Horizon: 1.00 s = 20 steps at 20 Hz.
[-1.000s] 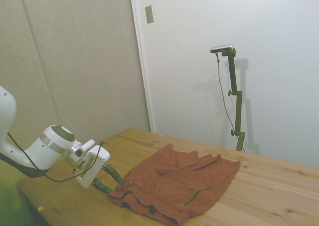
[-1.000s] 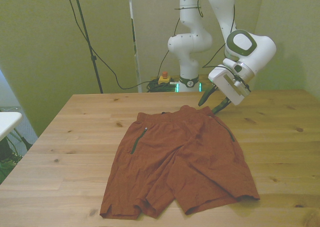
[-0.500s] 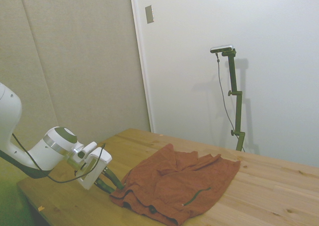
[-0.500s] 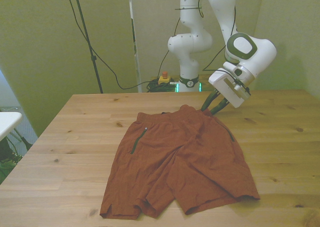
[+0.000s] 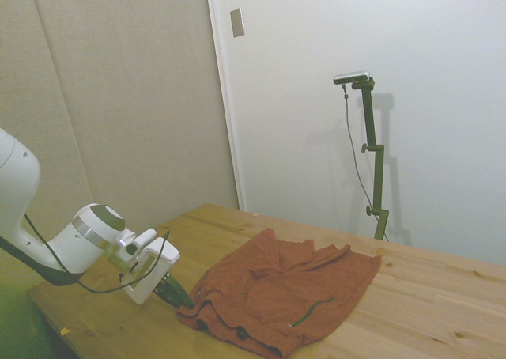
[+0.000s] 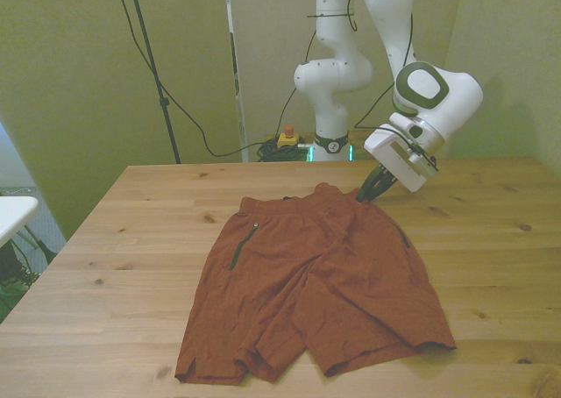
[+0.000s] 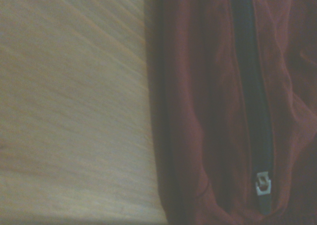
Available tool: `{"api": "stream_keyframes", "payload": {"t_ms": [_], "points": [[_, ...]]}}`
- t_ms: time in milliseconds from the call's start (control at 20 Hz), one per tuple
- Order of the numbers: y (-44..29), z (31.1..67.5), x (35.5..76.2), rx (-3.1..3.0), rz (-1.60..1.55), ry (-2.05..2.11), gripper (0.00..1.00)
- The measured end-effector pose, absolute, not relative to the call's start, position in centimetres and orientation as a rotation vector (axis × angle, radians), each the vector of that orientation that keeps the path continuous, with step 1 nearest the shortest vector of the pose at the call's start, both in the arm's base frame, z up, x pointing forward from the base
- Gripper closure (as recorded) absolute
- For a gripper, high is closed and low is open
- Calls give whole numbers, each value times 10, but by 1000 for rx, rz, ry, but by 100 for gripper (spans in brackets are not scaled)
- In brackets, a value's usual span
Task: Fold the shorts
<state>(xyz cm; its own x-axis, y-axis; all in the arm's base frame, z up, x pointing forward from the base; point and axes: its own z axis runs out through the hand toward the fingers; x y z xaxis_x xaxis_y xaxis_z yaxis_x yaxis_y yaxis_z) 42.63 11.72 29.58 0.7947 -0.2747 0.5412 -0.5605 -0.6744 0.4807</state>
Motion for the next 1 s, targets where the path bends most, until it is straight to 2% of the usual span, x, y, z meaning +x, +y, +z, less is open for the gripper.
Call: {"api": "stream_keyframes", "payload": {"t_ms": [200,450,750,1000], "points": [[121,312,430,2378,599,-670,100],[119,361,434,2407,664,-761,100],[63,431,448,2430,691,-925,100],[19,466,450,2524,631,-1049,100]]}}
